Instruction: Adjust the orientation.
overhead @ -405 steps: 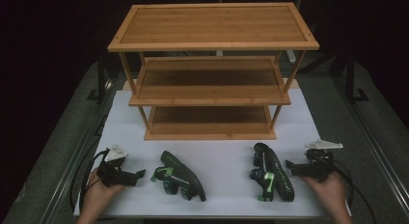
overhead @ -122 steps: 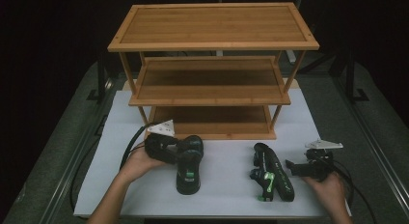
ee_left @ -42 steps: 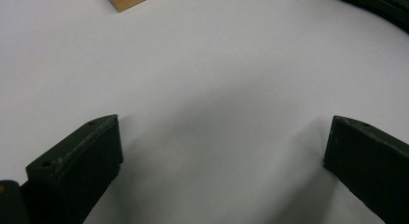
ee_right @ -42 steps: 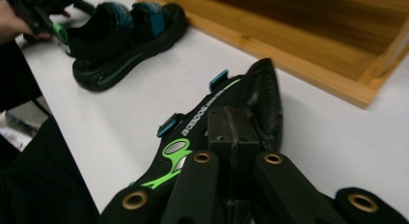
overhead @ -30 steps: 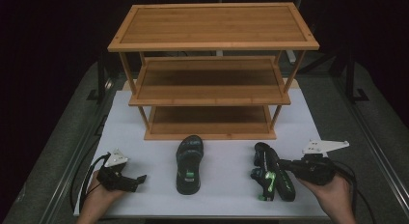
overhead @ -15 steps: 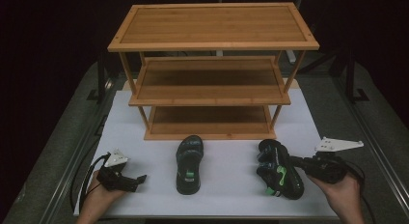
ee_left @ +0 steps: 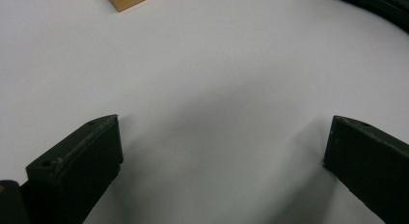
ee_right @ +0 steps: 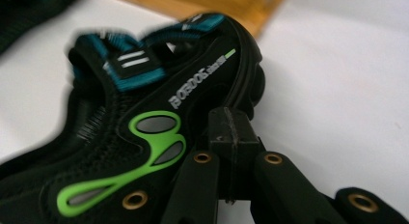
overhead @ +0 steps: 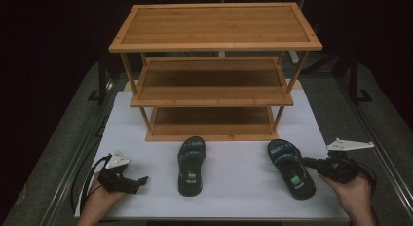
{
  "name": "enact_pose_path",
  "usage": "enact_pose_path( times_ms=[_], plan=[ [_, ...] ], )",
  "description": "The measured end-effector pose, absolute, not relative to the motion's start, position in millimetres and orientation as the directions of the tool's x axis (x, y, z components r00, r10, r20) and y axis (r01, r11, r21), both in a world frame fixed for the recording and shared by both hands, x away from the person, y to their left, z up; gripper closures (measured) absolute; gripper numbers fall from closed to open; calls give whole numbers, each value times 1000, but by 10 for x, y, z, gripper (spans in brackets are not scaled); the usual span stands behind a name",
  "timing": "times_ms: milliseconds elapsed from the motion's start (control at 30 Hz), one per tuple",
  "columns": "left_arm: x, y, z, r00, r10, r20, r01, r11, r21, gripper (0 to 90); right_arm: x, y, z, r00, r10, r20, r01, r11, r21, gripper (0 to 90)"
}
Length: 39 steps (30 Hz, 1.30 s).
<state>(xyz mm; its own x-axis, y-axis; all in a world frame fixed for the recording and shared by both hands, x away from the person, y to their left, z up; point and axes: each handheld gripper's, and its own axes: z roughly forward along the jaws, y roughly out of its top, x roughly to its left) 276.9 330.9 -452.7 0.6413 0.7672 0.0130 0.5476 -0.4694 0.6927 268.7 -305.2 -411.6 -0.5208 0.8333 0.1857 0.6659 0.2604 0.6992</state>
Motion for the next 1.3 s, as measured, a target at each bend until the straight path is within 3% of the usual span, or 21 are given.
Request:
enact_pose_path(
  times_ms=[200, 400, 567, 733, 833, 1300],
  plan=[
    [2769, 3309, -4526, 641, 767, 13, 548, -470, 692, 0, 2764, -3139, -4282, -493, 844, 210, 711, 252, 656, 898],
    [2768, 3309, -4526, 642, 767, 13, 548, -470, 692, 0, 2754, -3152, -4207, -491, 851, 186, 685, 245, 686, 886],
    [2769, 3309, -4527, 641, 767, 13, 548, -469, 693, 0, 2722, -3209, -3975, -484, 858, 172, 630, 205, 749, 790],
    [2767, 3308, -4527, 641, 768, 11, 549, -468, 693, 0, 2696, -3140, -3824, -525, 835, 165, 596, 222, 772, 577],
    [2767, 3308, -4527, 640, 768, 11, 549, -468, 693, 0, 2695, -3064, -3797, -560, 810, 172, 582, 238, 777, 497],
    [2768, 3308, -4528, 640, 768, 12, 549, -468, 693, 0, 2838, -2908, -3849, -681, 704, 201, 552, 313, 773, 366]
  ],
)
